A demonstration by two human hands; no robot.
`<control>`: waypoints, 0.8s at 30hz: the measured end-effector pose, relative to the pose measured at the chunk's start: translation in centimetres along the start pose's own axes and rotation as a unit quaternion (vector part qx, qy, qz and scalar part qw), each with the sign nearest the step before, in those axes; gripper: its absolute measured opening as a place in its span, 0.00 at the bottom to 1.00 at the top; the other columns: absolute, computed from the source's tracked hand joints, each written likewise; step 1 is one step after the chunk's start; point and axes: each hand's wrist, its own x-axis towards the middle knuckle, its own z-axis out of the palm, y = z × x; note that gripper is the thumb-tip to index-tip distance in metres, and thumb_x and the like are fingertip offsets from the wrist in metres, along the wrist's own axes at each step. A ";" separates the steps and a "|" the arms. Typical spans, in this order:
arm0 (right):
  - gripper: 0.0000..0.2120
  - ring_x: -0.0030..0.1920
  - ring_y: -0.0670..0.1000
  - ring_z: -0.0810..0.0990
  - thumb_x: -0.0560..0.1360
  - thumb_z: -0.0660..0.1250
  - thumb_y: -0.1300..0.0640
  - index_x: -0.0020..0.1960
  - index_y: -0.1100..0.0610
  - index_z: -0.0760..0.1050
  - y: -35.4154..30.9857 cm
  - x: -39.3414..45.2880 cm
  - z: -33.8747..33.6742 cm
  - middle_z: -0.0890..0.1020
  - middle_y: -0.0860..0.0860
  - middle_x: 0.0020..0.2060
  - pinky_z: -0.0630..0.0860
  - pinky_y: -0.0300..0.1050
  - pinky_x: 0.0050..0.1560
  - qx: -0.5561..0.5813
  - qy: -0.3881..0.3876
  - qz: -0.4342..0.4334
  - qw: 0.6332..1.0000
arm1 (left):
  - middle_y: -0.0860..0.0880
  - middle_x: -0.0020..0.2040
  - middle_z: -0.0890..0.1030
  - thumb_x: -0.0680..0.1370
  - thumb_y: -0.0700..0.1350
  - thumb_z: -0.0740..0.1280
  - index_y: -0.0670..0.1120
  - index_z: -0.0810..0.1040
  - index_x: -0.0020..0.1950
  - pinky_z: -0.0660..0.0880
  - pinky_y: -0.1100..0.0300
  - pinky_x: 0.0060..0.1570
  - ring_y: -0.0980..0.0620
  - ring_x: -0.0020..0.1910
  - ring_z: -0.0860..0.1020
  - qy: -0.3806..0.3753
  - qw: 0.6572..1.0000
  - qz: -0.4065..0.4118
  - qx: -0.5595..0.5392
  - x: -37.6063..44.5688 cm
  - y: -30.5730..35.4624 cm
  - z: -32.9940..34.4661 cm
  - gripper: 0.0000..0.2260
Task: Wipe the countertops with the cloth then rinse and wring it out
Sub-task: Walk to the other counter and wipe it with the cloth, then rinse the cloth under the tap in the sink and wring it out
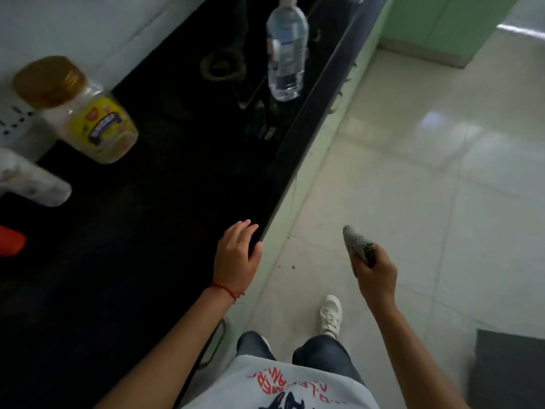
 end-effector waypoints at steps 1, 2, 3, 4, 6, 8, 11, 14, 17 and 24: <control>0.06 0.31 0.58 0.75 0.71 0.69 0.59 0.39 0.58 0.72 1.0 0.7 -1.3 0.78 0.58 0.30 0.70 0.49 0.33 -0.007 0.015 0.016 1.000 | 0.38 0.57 0.80 0.73 0.48 0.57 0.39 0.77 0.57 0.74 0.47 0.59 0.40 0.58 0.77 -0.007 1.000 0.024 -0.002 0.7 1.4 1.0 0.19; 0.06 0.32 0.60 0.76 0.71 0.69 0.60 0.40 0.61 0.74 1.8 1.4 -2.6 0.79 0.59 0.31 0.71 0.50 0.34 -0.011 0.029 0.029 0.999 | 0.38 0.55 0.80 0.73 0.47 0.58 0.38 0.77 0.56 0.75 0.50 0.58 0.41 0.57 0.77 -0.015 0.999 0.045 -0.001 1.4 2.8 2.1 0.19; 0.06 0.33 0.60 0.77 0.71 0.69 0.60 0.41 0.62 0.75 2.6 2.1 -4.0 0.80 0.60 0.32 0.72 0.50 0.35 -0.014 0.040 0.039 0.998 | 0.38 0.53 0.81 0.73 0.47 0.58 0.38 0.78 0.55 0.74 0.53 0.57 0.42 0.56 0.77 -0.029 0.998 0.060 -0.004 2.1 4.2 3.3 0.18; 0.06 0.34 0.59 0.77 0.71 0.70 0.60 0.42 0.63 0.75 3.5 2.9 -5.4 0.80 0.60 0.33 0.72 0.49 0.36 -0.014 0.046 0.048 0.998 | 0.39 0.52 0.81 0.73 0.47 0.58 0.38 0.78 0.55 0.71 0.55 0.58 0.43 0.54 0.77 -0.047 0.997 0.067 -0.010 2.7 5.5 4.6 0.18; 0.06 0.35 0.58 0.78 0.71 0.69 0.60 0.43 0.63 0.76 5.4 4.5 -8.5 0.80 0.59 0.33 0.71 0.48 0.37 -0.008 0.050 0.076 0.996 | 0.40 0.52 0.82 0.72 0.50 0.56 0.39 0.78 0.55 0.69 0.58 0.56 0.43 0.52 0.78 -0.098 0.993 0.061 -0.015 3.6 8.1 7.2 0.21; 0.07 0.36 0.59 0.78 0.71 0.70 0.59 0.43 0.63 0.76 7.3 5.9 -11.6 0.81 0.59 0.34 0.73 0.50 0.38 -0.008 0.053 0.110 0.993 | 0.41 0.55 0.81 0.71 0.56 0.53 0.40 0.77 0.58 0.71 0.57 0.57 0.44 0.55 0.78 -0.177 0.984 0.015 -0.034 4.5 10.6 9.7 0.27; 0.07 0.37 0.60 0.79 0.71 0.70 0.57 0.43 0.61 0.76 10.0 7.8 -16.0 0.81 0.59 0.34 0.73 0.50 0.38 -0.016 0.054 0.152 0.987 | 0.41 0.57 0.81 0.74 0.53 0.60 0.41 0.76 0.59 0.72 0.57 0.57 0.45 0.56 0.78 -0.296 0.947 -0.108 -0.058 6.1 13.9 12.9 0.21; 0.09 0.37 0.61 0.78 0.71 0.70 0.55 0.42 0.61 0.76 12.1 9.7 -19.5 0.81 0.59 0.34 0.74 0.51 0.38 -0.021 0.058 0.186 0.981 | 0.40 0.56 0.82 0.76 0.44 0.64 0.40 0.78 0.56 0.72 0.60 0.55 0.45 0.55 0.78 -0.327 0.930 -0.159 -0.054 8.0 16.2 15.7 0.12; 0.11 0.37 0.60 0.78 0.71 0.70 0.53 0.42 0.61 0.76 13.5 11.6 -21.8 0.81 0.59 0.35 0.74 0.50 0.39 -0.020 0.059 0.214 0.975 | 0.40 0.54 0.82 0.76 0.42 0.64 0.39 0.79 0.54 0.71 0.60 0.52 0.44 0.54 0.78 -0.327 0.923 -0.195 -0.049 9.8 17.4 17.7 0.11; 0.06 0.37 0.57 0.76 0.71 0.69 0.57 0.42 0.60 0.76 13.8 20.9 -23.4 0.78 0.56 0.34 0.70 0.46 0.38 -0.012 0.037 0.235 0.971 | 0.36 0.48 0.83 0.74 0.40 0.65 0.36 0.81 0.48 0.74 0.54 0.52 0.41 0.50 0.80 -0.314 0.911 -0.259 -0.062 17.3 18.1 21.7 0.09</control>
